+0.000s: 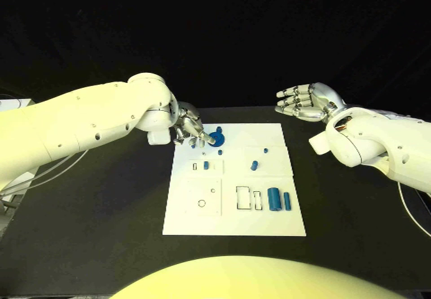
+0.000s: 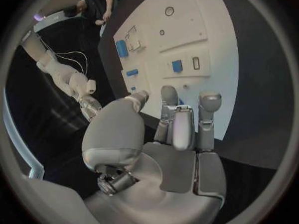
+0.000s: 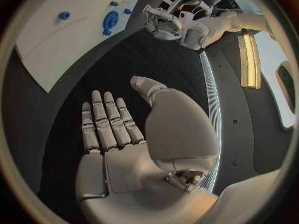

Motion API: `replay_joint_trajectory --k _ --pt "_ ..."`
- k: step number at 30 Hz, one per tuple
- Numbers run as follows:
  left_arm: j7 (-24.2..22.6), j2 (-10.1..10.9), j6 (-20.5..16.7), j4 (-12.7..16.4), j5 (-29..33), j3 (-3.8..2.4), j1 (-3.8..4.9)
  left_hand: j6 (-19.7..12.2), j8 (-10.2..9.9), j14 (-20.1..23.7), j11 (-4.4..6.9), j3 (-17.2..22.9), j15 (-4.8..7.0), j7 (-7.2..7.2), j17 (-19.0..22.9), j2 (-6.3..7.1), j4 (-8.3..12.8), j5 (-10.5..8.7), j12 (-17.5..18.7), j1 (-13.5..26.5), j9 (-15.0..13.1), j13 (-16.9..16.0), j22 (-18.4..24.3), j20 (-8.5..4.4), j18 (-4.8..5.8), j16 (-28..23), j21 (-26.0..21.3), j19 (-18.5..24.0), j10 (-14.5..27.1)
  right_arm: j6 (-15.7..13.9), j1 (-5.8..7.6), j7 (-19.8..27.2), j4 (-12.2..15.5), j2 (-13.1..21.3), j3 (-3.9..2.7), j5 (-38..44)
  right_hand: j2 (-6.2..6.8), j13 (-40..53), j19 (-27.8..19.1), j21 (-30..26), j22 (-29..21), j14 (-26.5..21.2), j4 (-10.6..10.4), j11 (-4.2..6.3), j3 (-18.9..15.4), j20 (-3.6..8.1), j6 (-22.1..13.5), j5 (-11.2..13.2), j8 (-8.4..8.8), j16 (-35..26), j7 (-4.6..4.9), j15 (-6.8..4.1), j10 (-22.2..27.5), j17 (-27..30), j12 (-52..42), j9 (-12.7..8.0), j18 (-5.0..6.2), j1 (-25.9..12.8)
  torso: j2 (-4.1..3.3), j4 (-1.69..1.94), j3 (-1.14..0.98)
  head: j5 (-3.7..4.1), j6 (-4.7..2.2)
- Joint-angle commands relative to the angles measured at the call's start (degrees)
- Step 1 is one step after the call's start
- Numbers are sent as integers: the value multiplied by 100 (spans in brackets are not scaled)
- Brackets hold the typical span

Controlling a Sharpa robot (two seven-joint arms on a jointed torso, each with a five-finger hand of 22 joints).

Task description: Assemble the parts on the task board

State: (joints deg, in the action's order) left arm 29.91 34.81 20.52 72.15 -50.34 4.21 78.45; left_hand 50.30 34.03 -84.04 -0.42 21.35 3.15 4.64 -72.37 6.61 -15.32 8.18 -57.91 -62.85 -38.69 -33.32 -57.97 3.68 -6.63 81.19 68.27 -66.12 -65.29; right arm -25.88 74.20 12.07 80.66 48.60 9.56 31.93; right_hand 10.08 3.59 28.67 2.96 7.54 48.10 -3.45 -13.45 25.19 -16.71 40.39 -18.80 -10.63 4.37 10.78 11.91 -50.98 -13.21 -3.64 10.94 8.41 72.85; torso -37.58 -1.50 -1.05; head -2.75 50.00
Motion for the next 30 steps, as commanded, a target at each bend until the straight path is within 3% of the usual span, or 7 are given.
replay_joint_trajectory --k 1,5,8,13,18,21,30 --pt "-139 18 -403 -189 -151 -12 24 -57 -34 -24 -9 256 -35 7 29 26 20 18 16 -210 49 50 27 19 -82 -21 -32 12 48 5 -3 56 10 0 -3 -2 1 -1 68 33 -9 47 60 7 -12 -1 131 94 16 22 528 -7 54 34 12 18 15 119 -7 7 -8 4 -33" --pt "-189 3 -618 -489 -196 -23 44 -125 -101 -20 -55 395 -71 65 55 179 -93 -17 10 -161 141 87 37 37 -82 -27 -49 5 60 -8 -4 76 20 0 -3 9 -17 6 102 30 -39 84 119 38 -18 0 341 206 -27 38 485 -24 0 74 -6 60 27 215 -19 -11 4 4 -78" --pt "-225 -11 -662 -718 -148 -28 64 -122 -105 -33 -69 383 -83 79 23 267 -114 -30 -13 -121 169 74 8 45 -75 -7 -32 -22 44 -60 -5 112 38 6 -3 7 -18 7 110 31 -41 89 122 41 -19 0 349 211 -29 40 483 -27 -8 77 -8 60 29 220 -25 -22 0 -2 -97" --pt "-246 -73 -540 -1008 -114 -31 80 -116 -103 -48 -73 367 -88 83 -20 306 -115 -33 -40 -103 182 41 -30 48 -66 17 -6 -54 23 -211 -5 216 58 -1 -3 -23 -34 8 159 37 -48 130 130 46 -15 0 381 160 -27 59 485 -38 -51 92 -12 60 40 237 -33 -19 0 -1 -158" --pt "-243 -189 -367 -1265 -130 -22 74 -121 -106 -48 -73 369 -89 82 -17 317 -105 -32 -10 -116 188 99 -23 50 -68 18 -11 -50 50 -327 -6 357 81 -14 -3 -82 -62 11 448 83 -30 266 152 90 37 0 510 38 -47 121 451 -83 -212 124 -32 68 86 268 -34 -10 8 -18 -157" --pt "-241 -259 -300 -1409 -112 -9 37 -168 -136 -39 -86 371 -98 100 1 337 -105 -33 14 -126 216 140 0 55 -72 12 -30 -32 86 -369 -6 425 92 -14 -3 -110 -63 10 756 138 6 329 167 115 85 1 569 -3 -44 146 426 -110 -295 148 -38 65 117 275 -33 -16 11 -21 -155" --pt "-487 -508 -407 -1809 -232 36 -179 -239 -190 -3 -113 373 -123 127 77 369 -98 -40 66 -155 273 233 62 71 -85 -22 -82 22 166 -372 -6 511 98 -32 -3 -174 -68 10 635 112 -38 360 179 130 124 0 604 -19 -42 158 410 -119 -343 162 -42 64 118 287 -61 -14 43 -44 -183"
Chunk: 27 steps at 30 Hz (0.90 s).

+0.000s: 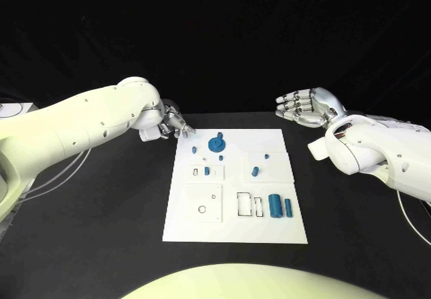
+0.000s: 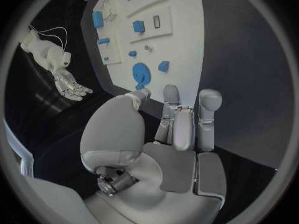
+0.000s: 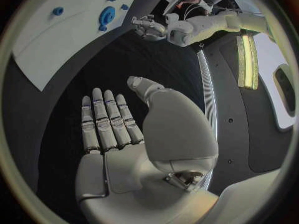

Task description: Assemble the parts on the task board

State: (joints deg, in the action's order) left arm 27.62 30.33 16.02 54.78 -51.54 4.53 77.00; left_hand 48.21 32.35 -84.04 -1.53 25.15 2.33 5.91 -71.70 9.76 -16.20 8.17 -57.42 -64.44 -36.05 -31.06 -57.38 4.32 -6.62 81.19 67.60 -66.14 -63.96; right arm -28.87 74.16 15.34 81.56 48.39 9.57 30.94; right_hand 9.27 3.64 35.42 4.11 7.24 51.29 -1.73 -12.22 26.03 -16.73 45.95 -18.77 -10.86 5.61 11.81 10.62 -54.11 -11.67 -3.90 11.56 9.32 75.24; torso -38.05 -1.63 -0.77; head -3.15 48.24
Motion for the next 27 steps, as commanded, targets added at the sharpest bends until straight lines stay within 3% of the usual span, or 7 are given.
replay_joint_trajectory --k 1,6,9,18,27 --pt "-280 -81 40 -99 -116 7 -49 -34 -26 -1 -5 -11 -43 5 9 58 -15 -42 19 8 16 9 6 9 -87 -21 -18 26 40 -71 -2 186 9 -12 -4 -80 13 4 -50 -4 -11 41 9 7 42 3 49 -22 -19 34 306 10 -32 9 -15 1 27 48 -17 -4 15 -10 -6" --pt "-354 -166 89 -222 -33 17 -102 2 -28 -5 -20 -36 -57 18 -18 46 -43 -55 17 66 45 18 -7 20 -84 -4 -14 20 52 -65 -2 186 3 -20 -4 -112 4 3 -68 -12 -19 42 7 7 55 2 51 -26 -15 35 309 10 -35 13 -11 -1 25 49 -29 -16 22 -39 -9" --pt "-369 -189 159 -246 4 20 -116 44 -29 -14 -20 -81 -60 14 -50 48 -47 -59 7 133 71 23 -28 26 -81 18 -1 4 43 -61 -2 174 4 -23 -4 -129 -5 1 -93 -22 -31 42 1 1 68 2 51 -32 -7 34 320 13 -34 20 -5 -5 23 43 -29 -16 15 -27 -1" --pt "-334 -266 468 -344 35 40 -125 69 -50 18 -21 -216 -62 12 19 86 -47 -76 -1 246 125 36 -19 34 -85 -9 -14 16 51 -55 -2 148 18 -34 -4 -174 -21 -5 -161 -50 -67 27 -35 -28 95 0 37 -47 31 23 363 30 -12 48 18 -22 12 -7 -20 -11 14 -28 34" --pt "-257 -365 754 -493 64 126 -129 67 -62 40 -22 -295 -65 12 61 95 -47 -85 0 296 148 43 4 38 -90 -28 -35 39 68 -50 -2 147 30 -34 -4 -197 -24 -7 -226 -65 -90 12 -49 -42 105 -1 22 -53 54 14 383 40 10 64 26 -32 3 -27 -25 -16 13 -38 47"
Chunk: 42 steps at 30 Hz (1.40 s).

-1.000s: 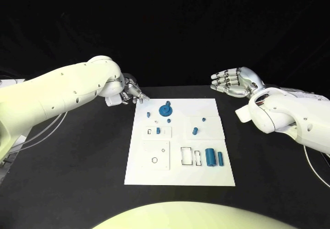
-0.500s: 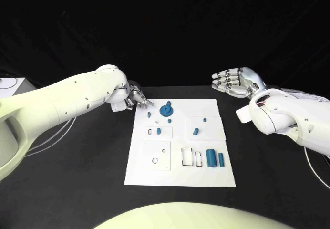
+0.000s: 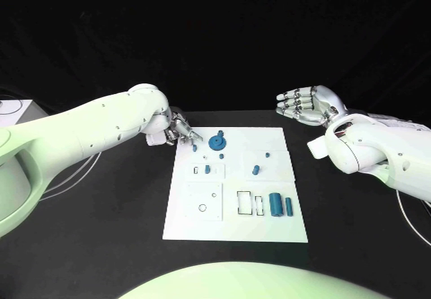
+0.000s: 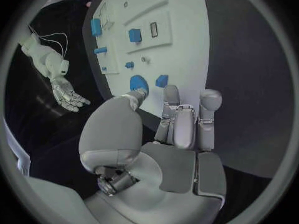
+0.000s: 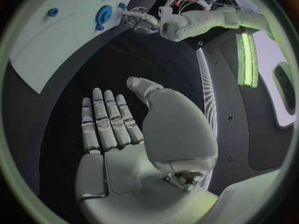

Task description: Assemble the parts on the task board

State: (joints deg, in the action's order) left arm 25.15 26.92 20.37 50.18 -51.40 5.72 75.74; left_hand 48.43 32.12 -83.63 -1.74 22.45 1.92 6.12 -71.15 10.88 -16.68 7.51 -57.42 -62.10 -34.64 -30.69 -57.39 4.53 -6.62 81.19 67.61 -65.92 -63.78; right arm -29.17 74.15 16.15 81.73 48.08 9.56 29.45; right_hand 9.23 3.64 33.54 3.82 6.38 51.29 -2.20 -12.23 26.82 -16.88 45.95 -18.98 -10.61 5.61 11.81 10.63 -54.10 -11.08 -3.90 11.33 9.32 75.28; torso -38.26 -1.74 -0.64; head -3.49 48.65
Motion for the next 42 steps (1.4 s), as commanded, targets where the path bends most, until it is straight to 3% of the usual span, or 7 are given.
replay_joint_trajectory --k 1,42 --pt "4 -28 315 -44 49 12 -3 45 -39 -1 -2 -24 -24 -9 5 -17 0 -19 0 61 7 5 4 16 -90 -28 -36 17 50 -18 -1 65 14 -2 -3 -50 -20 -6 -38 -36 -5 12 -2 -42 25 14 23 -32 29 15 383 39 9 5 26 -8 3 -31 -5 -3 1 -5 7" --pt "142 -95 459 -73 172 49 -5 169 34 -2 45 22 11 -62 -17 -274 80 21 -39 -412 71 28 -79 6 -77 4 8 -33 49 -21 -1 70 14 -2 -3 -72 -17 -4 -180 -64 -47 -10 -12 -55 37 13 24 -46 48 3 399 54 22 27 25 -16 -14 -48 1 0 0 -17 54"
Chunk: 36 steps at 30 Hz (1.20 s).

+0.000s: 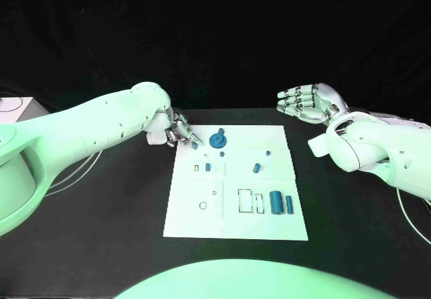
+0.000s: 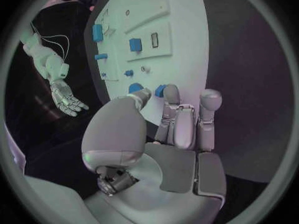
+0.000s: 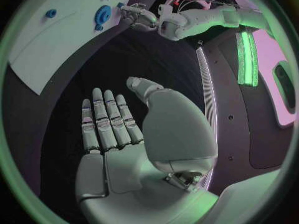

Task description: Assemble the parts on the task board

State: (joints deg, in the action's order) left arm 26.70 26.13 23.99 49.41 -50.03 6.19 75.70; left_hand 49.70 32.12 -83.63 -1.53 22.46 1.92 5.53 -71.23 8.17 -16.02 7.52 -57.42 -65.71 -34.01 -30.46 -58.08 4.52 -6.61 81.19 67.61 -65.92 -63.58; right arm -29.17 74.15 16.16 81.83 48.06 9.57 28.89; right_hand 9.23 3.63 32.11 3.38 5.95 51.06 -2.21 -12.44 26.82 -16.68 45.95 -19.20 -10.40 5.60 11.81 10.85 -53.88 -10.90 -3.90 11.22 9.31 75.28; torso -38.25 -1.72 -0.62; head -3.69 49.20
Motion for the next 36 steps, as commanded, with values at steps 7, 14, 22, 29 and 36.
replay_joint_trajectory --k 7,14,22,29,36 --pt "-12 -14 -5 -8 80 5 -1 72 68 -18 62 193 44 -41 -28 -182 92 11 -71 -315 34 -27 -51 -12 -70 24 34 -65 -16 -16 -1 70 11 5 -3 -17 -18 -4 -54 -23 -10 9 -11 -34 42 -7 25 -30 30 1 401 33 3 13 24 -7 -17 -46 -3 0 1 7 -2" --pt "-15 -13 -32 -4 107 7 -1 56 126 -28 103 602 85 -81 -33 -321 385 -2 -61 -688 50 -17 -88 -37 -64 36 55 -86 -37 -8 -1 70 17 13 -3 -17 -17 -4 -64 -24 -13 8 -11 -35 43 -7 26 -32 31 1 401 34 3 14 24 -7 -18 -47 -2 0 4 7 2" --pt "-34 24 -118 40 230 8 -1 0 304 -37 109 1361 86 -79 -29 -402 817 -7 -54 -766 -4 -18 -138 -48 -58 46 85 -97 -115 14 -1 61 16 15 -3 -17 -15 -3 -90 -27 -20 6 -11 -36 44 -7 27 -35 33 0 403 35 5 17 24 -8 -20 -48 0 -2 4 10 4" --pt "-50 111 -270 159 427 8 -1 -46 488 -58 104 1941 84 -72 -59 -373 1121 -14 -93 -477 -66 -52 -201 -59 -54 72 134 -114 -188 38 -1 49 16 20 -3 -17 -14 -4 -100 -29 -23 4 -11 -37 45 -6 26 -36 35 -1 403 37 7 18 25 -9 -21 -49 -1 0 3 11 1" --pt "-9 335 -476 506 582 8 0 -42 644 -76 121 2343 101 -85 -84 -294 1430 22 -245 -223 -107 -238 -303 -80 -39 93 218 -170 -311 64 -1 36 14 35 -3 -17 -9 -4 -138 -35 -35 -6 -10 -40 48 -7 23 -44 42 -7 406 41 15 26 27 -12 -27 -50 5 4 0 24 -2"
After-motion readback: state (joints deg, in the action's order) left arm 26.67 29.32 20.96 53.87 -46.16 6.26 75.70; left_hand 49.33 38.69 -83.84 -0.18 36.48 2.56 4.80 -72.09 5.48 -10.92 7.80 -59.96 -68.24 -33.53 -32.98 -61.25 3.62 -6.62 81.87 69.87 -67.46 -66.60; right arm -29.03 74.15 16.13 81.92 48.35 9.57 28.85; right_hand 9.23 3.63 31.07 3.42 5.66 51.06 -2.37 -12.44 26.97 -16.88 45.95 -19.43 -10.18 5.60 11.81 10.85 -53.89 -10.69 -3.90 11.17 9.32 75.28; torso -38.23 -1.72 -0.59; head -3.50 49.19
